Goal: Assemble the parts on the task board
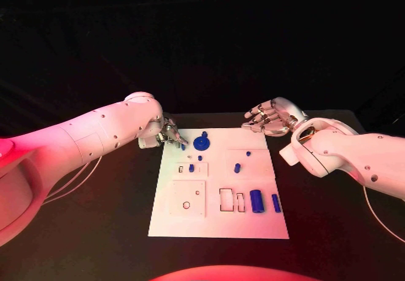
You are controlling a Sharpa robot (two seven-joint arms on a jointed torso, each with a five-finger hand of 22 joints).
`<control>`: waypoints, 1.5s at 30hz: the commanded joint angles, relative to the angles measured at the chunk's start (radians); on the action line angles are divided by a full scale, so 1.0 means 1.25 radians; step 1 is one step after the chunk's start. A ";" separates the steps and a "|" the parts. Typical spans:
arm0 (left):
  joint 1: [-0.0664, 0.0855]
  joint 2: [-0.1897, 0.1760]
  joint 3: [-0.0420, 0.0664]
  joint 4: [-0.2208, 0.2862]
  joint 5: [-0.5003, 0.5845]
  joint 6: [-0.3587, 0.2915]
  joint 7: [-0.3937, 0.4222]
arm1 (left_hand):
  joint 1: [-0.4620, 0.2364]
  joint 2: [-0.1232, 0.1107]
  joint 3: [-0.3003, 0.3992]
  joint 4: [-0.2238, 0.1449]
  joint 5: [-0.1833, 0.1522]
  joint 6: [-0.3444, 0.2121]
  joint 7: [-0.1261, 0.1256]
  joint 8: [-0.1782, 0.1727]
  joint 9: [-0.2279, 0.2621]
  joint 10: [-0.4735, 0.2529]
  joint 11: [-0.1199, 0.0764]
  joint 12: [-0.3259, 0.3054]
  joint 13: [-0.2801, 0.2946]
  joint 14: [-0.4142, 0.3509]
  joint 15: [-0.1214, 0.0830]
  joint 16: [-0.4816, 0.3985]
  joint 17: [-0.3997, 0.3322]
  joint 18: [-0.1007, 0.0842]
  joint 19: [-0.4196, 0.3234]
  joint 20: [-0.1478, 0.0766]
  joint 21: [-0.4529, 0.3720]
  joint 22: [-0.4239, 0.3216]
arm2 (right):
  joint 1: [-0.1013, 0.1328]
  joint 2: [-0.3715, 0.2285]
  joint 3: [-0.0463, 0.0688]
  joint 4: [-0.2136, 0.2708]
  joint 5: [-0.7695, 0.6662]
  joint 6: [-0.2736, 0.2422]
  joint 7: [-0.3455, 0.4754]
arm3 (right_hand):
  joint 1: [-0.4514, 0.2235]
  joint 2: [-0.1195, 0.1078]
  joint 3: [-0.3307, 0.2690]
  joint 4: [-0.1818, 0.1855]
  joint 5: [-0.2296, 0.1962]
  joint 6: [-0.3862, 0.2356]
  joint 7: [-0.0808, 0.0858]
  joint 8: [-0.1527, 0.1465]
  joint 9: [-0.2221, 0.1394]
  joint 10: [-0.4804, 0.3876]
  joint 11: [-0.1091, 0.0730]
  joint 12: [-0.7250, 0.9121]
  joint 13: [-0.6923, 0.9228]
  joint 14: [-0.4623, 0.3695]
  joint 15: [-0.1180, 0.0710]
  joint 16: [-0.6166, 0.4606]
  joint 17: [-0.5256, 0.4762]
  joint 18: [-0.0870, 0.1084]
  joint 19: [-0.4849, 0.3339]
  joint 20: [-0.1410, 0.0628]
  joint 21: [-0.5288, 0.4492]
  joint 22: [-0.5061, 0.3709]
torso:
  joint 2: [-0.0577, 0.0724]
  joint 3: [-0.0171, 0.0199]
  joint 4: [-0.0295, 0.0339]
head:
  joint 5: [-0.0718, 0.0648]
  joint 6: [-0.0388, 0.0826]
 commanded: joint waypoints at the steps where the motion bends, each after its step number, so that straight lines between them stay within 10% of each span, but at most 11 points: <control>1: 0.000 0.001 0.000 0.001 0.015 0.000 0.007 | 0.023 0.003 0.018 -0.004 -0.002 0.003 -0.003 0.001 -0.002 -0.003 -0.003 0.004 -0.001 0.026 0.000 0.005 0.087 0.015 0.002 0.003 0.000 0.003 | 0.000 0.001 0.000 0.000 0.018 0.008 0.024 | -0.003 -0.008 0.003 -0.003 -0.001 0.001 0.005 -0.003 -0.001 0.000 0.004 -0.004 -0.003 -0.003 0.004 -0.005 -0.003 0.009 -0.007 0.002 -0.001 -0.005 | 0.000 -0.0001 0.0008 | 0.000 -0.001; 19: 0.000 -0.001 0.000 0.006 0.027 0.011 0.010 | 0.060 0.000 0.053 -0.015 -0.002 0.011 -0.008 0.005 -0.006 0.002 -0.008 0.007 -0.001 0.029 -0.004 0.009 0.093 0.014 0.005 0.000 0.002 0.009 | 0.000 0.002 0.000 -0.001 0.022 0.009 0.020 | -0.002 -0.007 0.002 -0.004 -0.001 0.001 0.010 -0.007 -0.004 -0.002 0.008 -0.008 -0.014 -0.005 0.008 -0.014 -0.014 0.009 -0.011 0.005 -0.002 -0.026 | 0.000 -0.0002 0.0009 | 0.001 -0.004; 30: 0.000 -0.009 0.000 0.020 0.029 0.005 0.012 | 0.097 -0.029 0.316 -0.168 0.002 0.004 0.001 0.028 0.006 0.025 -0.004 0.001 -0.004 0.039 -0.001 0.021 0.112 0.009 0.020 -0.003 0.018 0.037 | 0.000 0.001 0.000 -0.001 0.025 0.006 0.021 | -0.003 -0.007 0.001 -0.004 -0.001 0.000 0.013 -0.009 -0.004 -0.003 0.010 -0.010 -0.019 -0.006 0.009 -0.018 -0.019 0.009 -0.014 0.007 -0.002 -0.035 | 0.000 -0.0001 0.0013 | 0.003 -0.007; 45: 0.000 -0.077 0.006 0.113 0.071 -0.062 0.005 | 0.027 -0.069 0.394 -0.219 0.096 0.035 -0.013 0.051 0.020 0.081 -0.017 0.026 0.037 0.062 -0.014 0.043 0.158 -0.003 0.066 -0.012 0.054 0.095 | 0.000 -0.001 0.000 -0.008 0.035 -0.005 0.031 | -0.002 -0.006 -0.001 -0.007 -0.001 -0.004 0.015 -0.015 -0.007 -0.013 0.014 -0.017 -0.032 -0.010 0.013 -0.028 -0.031 0.009 -0.021 0.010 -0.001 -0.056 | -0.004 -0.0035 0.0054 | 0.007 -0.007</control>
